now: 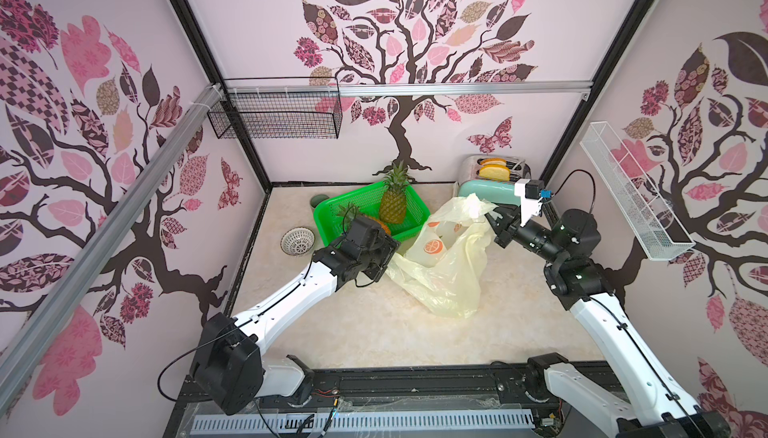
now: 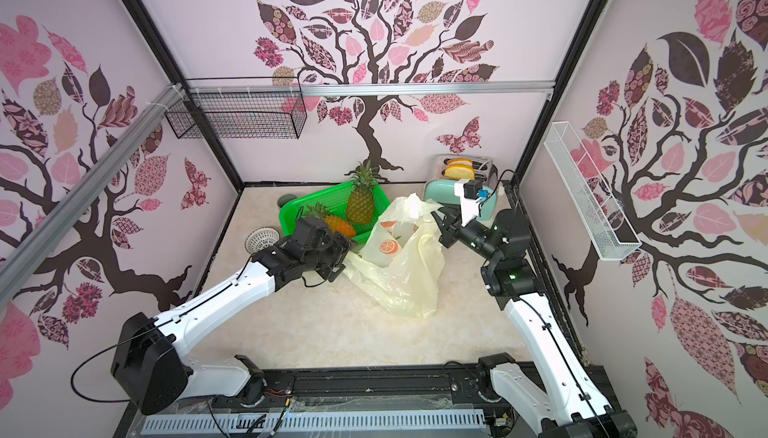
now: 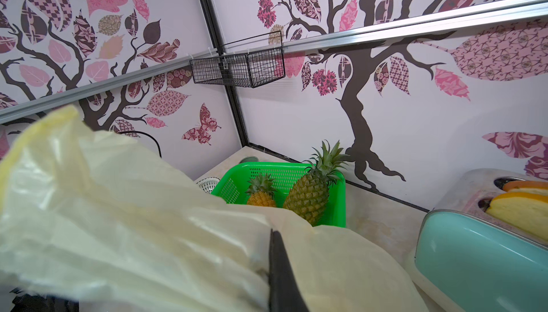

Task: Place the pineapple into a plastic bag & tie a knot
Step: Pick up the plastic bag at the center of the board.

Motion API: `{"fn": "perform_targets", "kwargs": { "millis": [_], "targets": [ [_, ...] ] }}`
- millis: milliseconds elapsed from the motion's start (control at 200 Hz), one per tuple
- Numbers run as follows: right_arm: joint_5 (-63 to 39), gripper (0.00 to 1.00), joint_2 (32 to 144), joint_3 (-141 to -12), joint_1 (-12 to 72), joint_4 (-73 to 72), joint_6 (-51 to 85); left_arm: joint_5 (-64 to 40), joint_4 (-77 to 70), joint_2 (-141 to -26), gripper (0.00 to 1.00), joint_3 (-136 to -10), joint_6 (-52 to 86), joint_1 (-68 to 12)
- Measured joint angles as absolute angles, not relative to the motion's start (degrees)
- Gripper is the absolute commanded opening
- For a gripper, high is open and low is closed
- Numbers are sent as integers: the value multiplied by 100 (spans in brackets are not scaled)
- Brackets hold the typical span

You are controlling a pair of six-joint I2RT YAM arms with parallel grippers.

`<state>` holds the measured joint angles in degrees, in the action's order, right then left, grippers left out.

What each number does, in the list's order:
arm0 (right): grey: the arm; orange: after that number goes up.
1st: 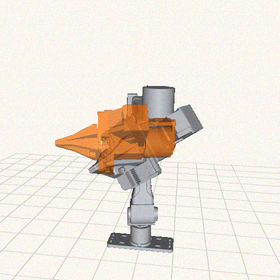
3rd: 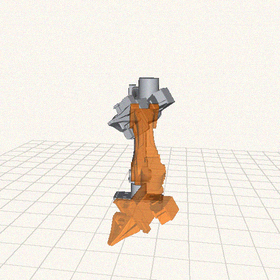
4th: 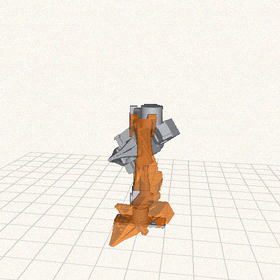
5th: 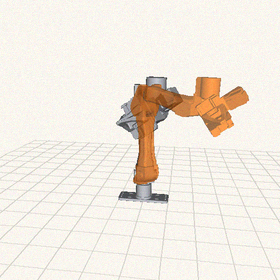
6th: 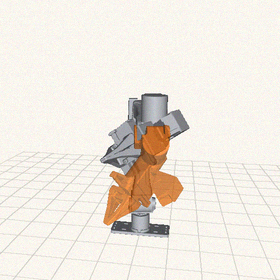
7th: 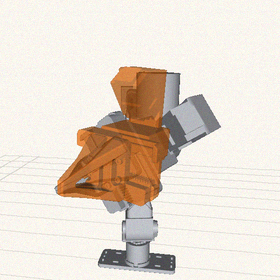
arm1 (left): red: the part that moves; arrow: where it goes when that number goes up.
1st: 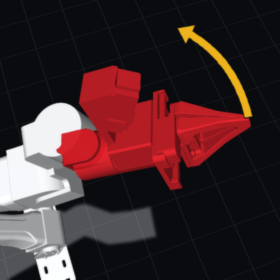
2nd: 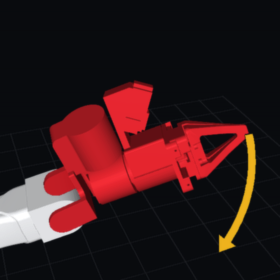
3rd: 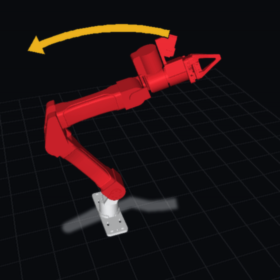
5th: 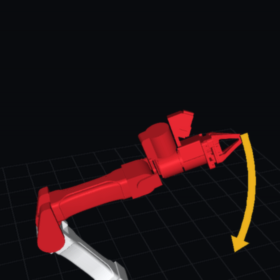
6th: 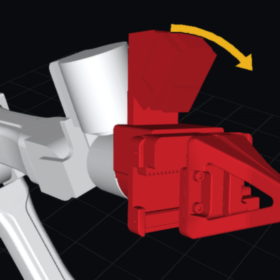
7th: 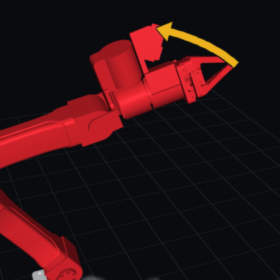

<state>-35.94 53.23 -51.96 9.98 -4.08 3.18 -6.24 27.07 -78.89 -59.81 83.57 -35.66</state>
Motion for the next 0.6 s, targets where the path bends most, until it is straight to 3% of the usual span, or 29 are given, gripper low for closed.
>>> {"fn": "perform_targets", "kwargs": {
  "millis": [230,350,445,600],
  "targets": [
    [-3660,0,5078,-5000,1031,-429,165,-655,2934,-8180,43,-5990,8519,-3594],
    [-3634,1,5009,-4952,1033,-388,82,-604,2961,-8178,18,-6025,8600,-3638],
    [-3441,10,5002,-4956,1033,-220,82,-499,2987,-8114,0,-6055,8523,-3656],
    [-2840,16,5065,-5196,1033,556,340,-207,3074,-7824,0,-6178,8283,-3671]
  ]
}}
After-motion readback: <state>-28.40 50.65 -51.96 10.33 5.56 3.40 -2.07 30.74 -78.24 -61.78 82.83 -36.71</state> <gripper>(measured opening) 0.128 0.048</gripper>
